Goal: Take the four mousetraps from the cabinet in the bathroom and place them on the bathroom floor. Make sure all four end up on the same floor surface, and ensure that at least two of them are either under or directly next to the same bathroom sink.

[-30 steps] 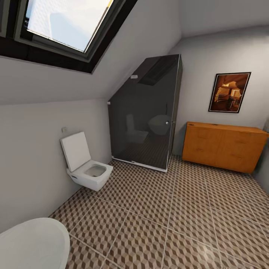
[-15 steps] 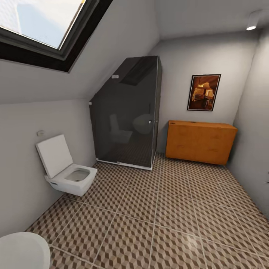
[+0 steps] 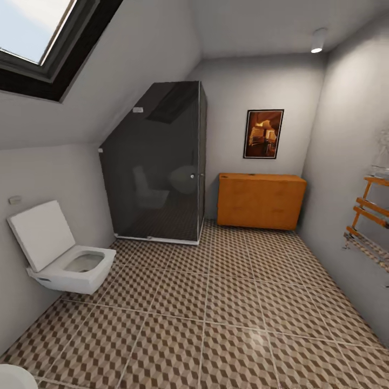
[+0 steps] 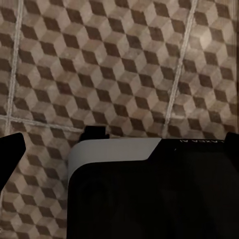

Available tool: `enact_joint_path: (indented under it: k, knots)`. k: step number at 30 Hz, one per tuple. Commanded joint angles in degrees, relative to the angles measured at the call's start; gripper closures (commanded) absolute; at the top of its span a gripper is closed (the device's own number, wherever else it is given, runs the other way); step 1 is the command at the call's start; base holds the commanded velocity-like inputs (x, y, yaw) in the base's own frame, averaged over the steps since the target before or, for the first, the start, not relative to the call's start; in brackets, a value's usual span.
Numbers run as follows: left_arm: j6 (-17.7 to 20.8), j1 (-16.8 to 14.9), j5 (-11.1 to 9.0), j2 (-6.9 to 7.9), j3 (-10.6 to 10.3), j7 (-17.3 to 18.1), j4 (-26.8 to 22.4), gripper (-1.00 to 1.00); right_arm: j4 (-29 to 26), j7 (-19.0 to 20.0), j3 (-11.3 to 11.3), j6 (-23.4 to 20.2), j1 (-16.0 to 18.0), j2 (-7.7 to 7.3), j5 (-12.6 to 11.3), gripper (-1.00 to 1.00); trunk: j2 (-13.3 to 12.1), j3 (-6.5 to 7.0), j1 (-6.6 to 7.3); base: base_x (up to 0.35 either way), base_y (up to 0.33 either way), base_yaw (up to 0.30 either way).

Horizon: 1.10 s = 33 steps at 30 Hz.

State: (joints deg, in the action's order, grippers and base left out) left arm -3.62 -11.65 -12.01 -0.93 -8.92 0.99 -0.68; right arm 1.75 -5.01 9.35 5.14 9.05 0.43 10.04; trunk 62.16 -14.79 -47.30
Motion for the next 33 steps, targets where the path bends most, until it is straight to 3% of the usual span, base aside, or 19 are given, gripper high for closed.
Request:
enact_joint_path:
  k: [1,33]
  knots:
    - [-0.21,-0.04,-0.59,0.00,-0.48,0.11,0.06,-1.00,0.19,-0.27,0.49,0.30,0.09,0.01,0.60,-1.00,0.05,-0.07,0.00,0.000,0.000,-0.296]
    - [-0.55,-0.04,-0.34,-0.13,-0.48,0.17,0.07,-1.00,0.19,-0.26,0.51,0.30,0.09,-0.04,0.19,-1.00,0.05,-0.07,0.00,0.000,0.000,-0.296]
